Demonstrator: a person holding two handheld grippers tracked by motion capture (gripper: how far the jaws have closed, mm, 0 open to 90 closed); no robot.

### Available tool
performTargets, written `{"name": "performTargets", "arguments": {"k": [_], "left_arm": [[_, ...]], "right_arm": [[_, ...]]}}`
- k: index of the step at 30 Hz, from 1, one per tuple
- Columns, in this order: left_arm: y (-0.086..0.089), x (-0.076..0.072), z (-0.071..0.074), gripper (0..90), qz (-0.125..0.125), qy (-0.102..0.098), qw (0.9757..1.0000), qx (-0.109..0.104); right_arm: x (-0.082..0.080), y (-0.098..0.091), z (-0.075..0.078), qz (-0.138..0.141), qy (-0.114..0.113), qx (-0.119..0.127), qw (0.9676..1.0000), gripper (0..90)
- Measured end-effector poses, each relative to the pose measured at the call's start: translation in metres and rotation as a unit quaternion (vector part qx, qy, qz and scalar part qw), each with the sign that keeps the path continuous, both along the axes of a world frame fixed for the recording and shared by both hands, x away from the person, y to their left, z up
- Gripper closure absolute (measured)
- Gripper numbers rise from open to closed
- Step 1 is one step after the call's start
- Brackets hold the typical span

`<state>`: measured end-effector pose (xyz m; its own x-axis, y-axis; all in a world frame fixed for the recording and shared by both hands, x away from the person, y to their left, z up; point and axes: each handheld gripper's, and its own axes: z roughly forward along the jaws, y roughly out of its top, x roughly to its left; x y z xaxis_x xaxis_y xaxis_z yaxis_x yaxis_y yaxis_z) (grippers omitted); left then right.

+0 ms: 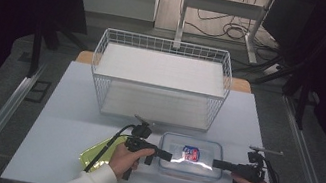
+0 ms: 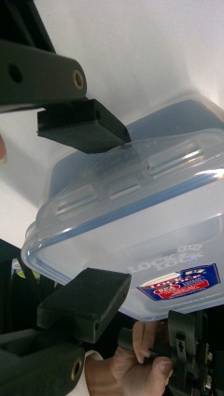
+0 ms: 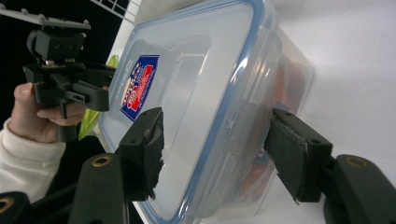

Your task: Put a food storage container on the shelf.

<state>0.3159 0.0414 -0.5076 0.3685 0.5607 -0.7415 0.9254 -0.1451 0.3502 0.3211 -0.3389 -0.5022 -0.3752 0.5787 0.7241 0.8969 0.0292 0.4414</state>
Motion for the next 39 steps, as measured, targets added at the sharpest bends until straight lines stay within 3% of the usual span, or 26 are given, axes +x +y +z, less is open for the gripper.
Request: {"name": "performTargets", "arguments": {"k": [11,21,28,39], "left_arm": [[0.006,-0.004,0.002,40.0,0.018,-0.004,0.9996,-0.019],[0.009,-0.012,0.012,49.5,0.015,-0.027,0.9992,-0.026],[0.009,-0.017,0.016,50.2,0.017,-0.040,0.9988,-0.022],[0.016,-0.025,0.035,50.7,0.019,-0.056,0.9978,-0.028]], "right_arm": [[-0.006,-0.005,0.004,-0.007,-0.003,0.015,0.9999,47.3],[-0.012,-0.011,0.009,-0.022,-0.013,0.028,0.9993,51.9],[-0.014,-0.009,0.013,-0.025,-0.014,0.023,0.9993,52.1],[-0.019,-0.007,0.028,-0.016,-0.035,0.040,0.9985,53.5]]}}
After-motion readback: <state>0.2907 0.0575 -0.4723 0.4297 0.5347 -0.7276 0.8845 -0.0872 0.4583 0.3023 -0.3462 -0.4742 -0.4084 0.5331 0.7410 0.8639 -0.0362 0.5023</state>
